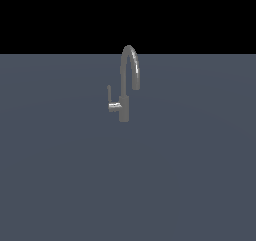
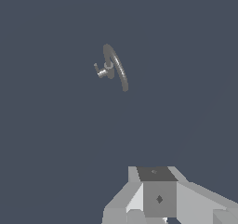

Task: Turn on the faucet by rotating a designated handle.

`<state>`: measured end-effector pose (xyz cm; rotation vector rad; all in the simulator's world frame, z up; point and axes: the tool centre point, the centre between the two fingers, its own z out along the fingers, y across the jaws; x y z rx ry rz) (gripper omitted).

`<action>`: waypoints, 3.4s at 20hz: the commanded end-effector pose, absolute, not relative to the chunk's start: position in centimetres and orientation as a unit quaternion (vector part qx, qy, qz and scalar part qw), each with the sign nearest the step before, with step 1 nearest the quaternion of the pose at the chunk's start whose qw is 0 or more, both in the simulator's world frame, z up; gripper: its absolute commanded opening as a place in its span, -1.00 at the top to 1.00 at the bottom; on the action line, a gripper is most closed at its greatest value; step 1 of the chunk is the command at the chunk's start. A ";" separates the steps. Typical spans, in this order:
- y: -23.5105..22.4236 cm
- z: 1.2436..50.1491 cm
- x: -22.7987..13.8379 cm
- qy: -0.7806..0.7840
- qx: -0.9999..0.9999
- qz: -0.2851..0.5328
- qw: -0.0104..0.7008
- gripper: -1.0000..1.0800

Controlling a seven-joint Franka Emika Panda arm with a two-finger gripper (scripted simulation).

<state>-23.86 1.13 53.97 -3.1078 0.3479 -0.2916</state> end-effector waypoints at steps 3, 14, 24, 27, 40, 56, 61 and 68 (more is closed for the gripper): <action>3.2 56.9 -23.3 0.163 -0.975 -0.149 -0.013 1.00; 10.1 61.3 -20.8 0.273 -0.922 -0.270 -0.051 1.00; 16.7 60.4 -15.8 0.350 -0.865 -0.349 -0.085 1.00; 18.4 59.1 -13.7 0.370 -0.849 -0.366 -0.095 1.00; 21.4 47.6 -2.5 0.451 -0.784 -0.404 -0.135 1.00; 13.1 24.7 8.5 0.567 -0.712 -0.376 -0.175 1.00; 10.2 19.6 9.5 0.595 -0.695 -0.362 -0.181 1.00; 8.0 16.1 9.8 0.614 -0.682 -0.351 -0.185 1.00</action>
